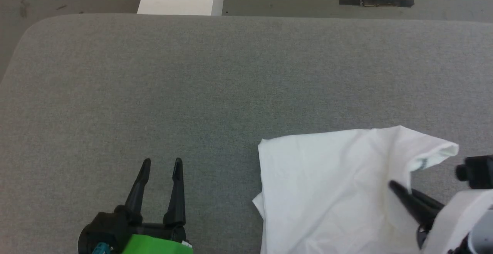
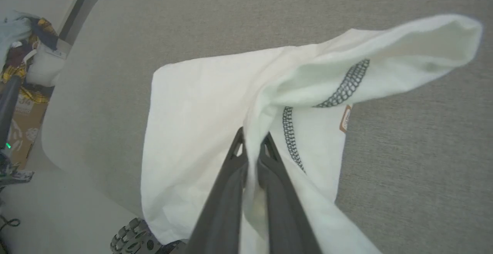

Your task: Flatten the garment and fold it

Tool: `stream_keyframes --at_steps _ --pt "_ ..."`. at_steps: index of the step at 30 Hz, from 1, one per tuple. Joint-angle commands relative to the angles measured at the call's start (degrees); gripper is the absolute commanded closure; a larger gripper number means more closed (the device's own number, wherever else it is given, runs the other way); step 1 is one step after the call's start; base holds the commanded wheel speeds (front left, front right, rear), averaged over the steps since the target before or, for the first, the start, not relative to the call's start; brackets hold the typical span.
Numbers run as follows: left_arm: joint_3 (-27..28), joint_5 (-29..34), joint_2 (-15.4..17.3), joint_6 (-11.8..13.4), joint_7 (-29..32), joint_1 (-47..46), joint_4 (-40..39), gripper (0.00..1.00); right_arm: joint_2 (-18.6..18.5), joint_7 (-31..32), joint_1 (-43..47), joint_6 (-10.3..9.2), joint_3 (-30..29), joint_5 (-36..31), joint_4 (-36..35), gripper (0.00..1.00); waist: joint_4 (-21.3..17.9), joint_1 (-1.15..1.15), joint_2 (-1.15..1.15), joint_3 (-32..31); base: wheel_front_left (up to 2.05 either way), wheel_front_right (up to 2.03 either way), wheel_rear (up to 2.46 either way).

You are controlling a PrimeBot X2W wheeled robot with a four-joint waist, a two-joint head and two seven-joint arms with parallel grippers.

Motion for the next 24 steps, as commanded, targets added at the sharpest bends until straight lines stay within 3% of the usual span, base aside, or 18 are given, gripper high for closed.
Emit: stream_keyframes --at_steps 1,13,24 --pt "0.2 0.6 -0.6 -0.4 -0.2 -1.1 0.2 0.0 0.3 0.7 -0.6 -0.08 2.2 0.6 -1.0 1.0 0.3 0.0 0.0 0.3 0.0 0.0 0.0" --pt "0.5 1.1 -2.0 -2.5 -0.2 -2.6 1.8 0.0 1.3 0.7 -7.6 -0.08 18.7 0.3 1.8 1.0 2.8 0.0 0.0 2.1 0.0 0.0 0.0" --pt "-0.1 1.1 -3.7 -3.9 -0.2 -4.4 4.0 0.0 3.5 -6.1 -14.0 -0.08 24.5 -10.4 17.2 1.0 5.0 0.0 0.0 2.9 0.0 0.0 0.0"
